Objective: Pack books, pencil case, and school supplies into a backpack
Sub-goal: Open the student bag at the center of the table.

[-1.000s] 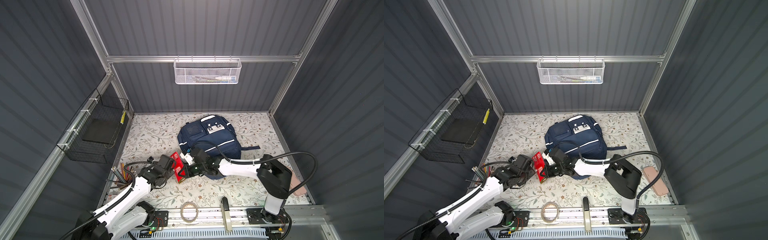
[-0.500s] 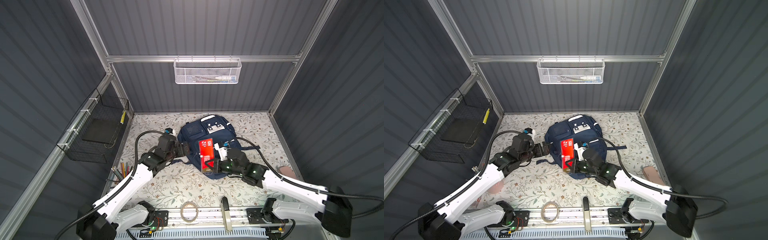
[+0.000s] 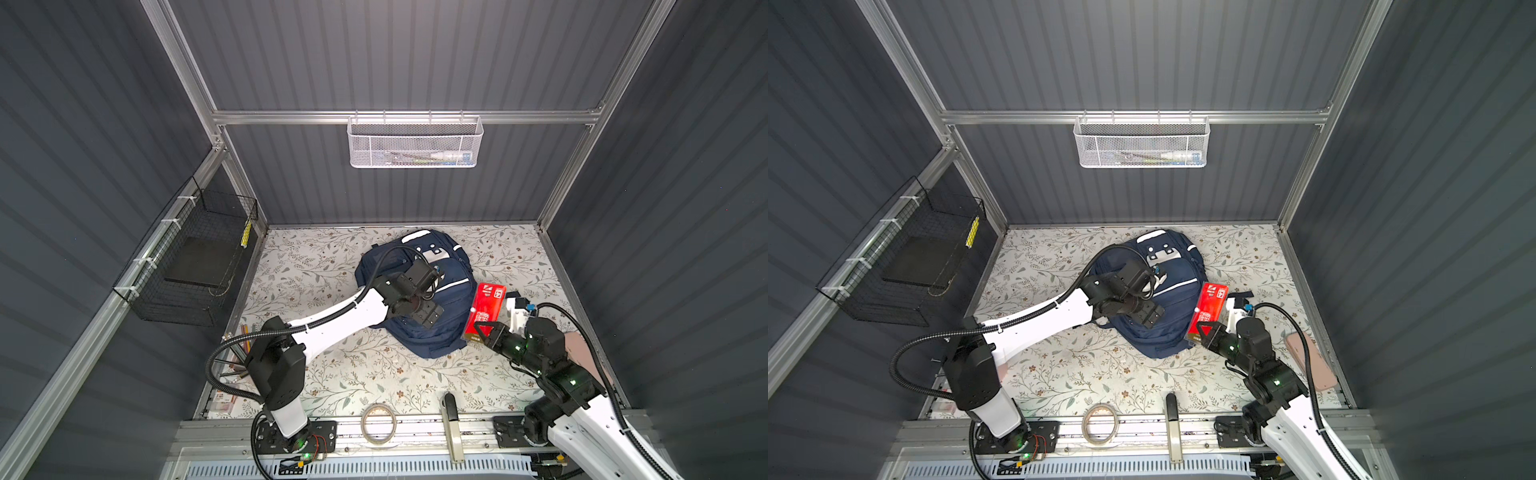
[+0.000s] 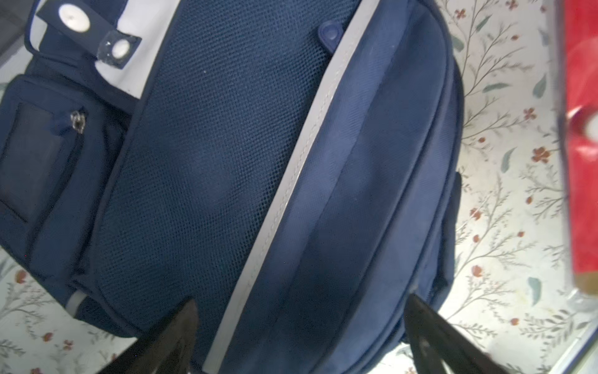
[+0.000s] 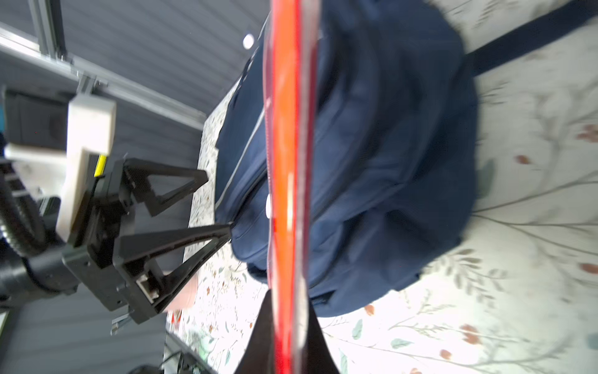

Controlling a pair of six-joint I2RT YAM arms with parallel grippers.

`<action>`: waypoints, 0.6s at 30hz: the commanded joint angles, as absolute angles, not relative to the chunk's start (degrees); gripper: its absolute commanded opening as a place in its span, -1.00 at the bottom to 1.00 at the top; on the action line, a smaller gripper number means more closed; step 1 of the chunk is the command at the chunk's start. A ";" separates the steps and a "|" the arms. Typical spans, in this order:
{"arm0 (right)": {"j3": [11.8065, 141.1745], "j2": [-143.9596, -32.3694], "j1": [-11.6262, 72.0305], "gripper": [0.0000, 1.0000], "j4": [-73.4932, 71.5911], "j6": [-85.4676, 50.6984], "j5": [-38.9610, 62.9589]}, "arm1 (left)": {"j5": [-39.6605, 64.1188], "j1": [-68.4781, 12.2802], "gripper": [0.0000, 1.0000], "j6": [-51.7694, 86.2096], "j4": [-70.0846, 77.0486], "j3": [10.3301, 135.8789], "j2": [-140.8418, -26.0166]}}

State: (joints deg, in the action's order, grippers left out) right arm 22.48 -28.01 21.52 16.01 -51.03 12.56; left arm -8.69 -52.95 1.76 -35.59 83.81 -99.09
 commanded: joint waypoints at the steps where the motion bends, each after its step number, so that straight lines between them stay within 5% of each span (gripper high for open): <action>1: 19.82 -26.78 14.94 -1.00 18.22 -50.53 18.59 | -13.16 -54.26 0.99 -5.72 -39.44 88.00 -100.73; 4: 18.23 -28.28 10.72 -1.00 15.79 -50.74 25.37 | -20.92 -56.51 0.92 -6.32 -39.64 89.72 -103.13; 5: 17.87 -28.70 10.46 -1.00 15.00 -50.73 26.27 | -22.85 -56.53 0.80 -5.34 -39.91 90.44 -103.94; 7: 17.45 -28.90 10.46 -1.00 13.47 -50.58 27.59 | -24.36 -56.53 0.17 -3.74 -40.47 91.93 -105.10; 11: 17.31 -27.41 10.46 -1.00 12.67 -49.86 28.25 | -21.68 -56.50 -0.09 -3.47 -39.11 93.56 -106.46; 14: 17.58 -26.59 10.46 -1.00 12.10 -50.31 28.53 | -19.06 -56.51 -0.50 -2.79 -39.18 95.49 -107.45; 15: 17.49 -27.06 10.49 -1.00 11.38 -50.77 29.12 | -18.27 -56.51 -0.90 -2.63 -39.57 96.27 -107.78; 18: 15.65 -30.07 11.04 -1.00 4.11 -52.43 32.17 | -18.64 -56.45 -1.00 -0.91 -42.03 99.84 -108.65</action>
